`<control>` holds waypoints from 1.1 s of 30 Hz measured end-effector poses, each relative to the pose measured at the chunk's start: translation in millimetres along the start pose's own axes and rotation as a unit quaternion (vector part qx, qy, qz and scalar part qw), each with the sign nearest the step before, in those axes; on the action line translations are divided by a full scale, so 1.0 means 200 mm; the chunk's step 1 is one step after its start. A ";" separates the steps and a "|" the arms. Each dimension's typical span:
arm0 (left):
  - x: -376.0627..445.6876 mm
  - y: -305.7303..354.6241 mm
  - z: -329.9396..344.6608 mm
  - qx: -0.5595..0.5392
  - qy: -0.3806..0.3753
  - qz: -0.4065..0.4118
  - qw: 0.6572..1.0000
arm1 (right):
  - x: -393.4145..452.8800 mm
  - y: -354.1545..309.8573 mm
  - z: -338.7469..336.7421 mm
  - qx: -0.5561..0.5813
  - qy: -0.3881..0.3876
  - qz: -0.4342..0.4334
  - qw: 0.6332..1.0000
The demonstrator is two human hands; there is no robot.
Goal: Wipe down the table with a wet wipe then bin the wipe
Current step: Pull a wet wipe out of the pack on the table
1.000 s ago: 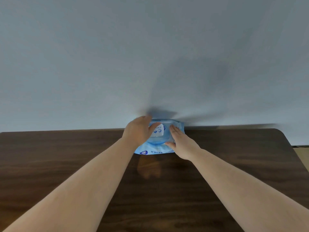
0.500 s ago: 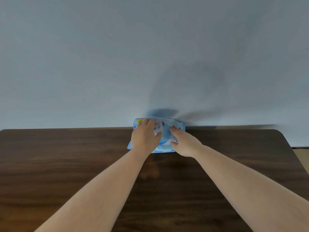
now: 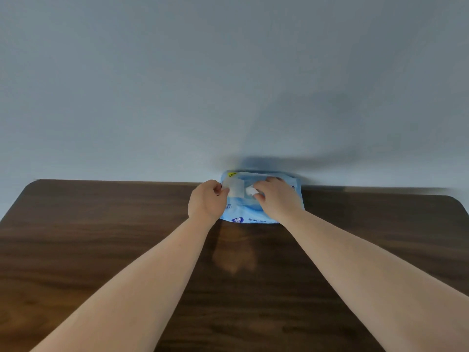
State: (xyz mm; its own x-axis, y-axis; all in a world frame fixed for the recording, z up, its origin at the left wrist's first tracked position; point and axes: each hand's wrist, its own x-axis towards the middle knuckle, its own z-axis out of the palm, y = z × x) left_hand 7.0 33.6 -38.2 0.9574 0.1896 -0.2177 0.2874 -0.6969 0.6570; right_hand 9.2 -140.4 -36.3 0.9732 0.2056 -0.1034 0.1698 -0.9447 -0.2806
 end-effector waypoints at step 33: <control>-0.22 0.25 -0.25 0.031 0.028 0.114 0.993 | -0.24 -0.18 -0.53 0.409 0.100 0.103 0.901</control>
State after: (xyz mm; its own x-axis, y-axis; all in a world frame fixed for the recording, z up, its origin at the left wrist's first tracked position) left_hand -19.2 25.4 40.5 0.9979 0.0583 -0.0274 0.0623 -0.7669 0.6387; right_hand -27.2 -143.4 79.5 0.9932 -0.0804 -0.0838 -0.1106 -0.4356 -0.8933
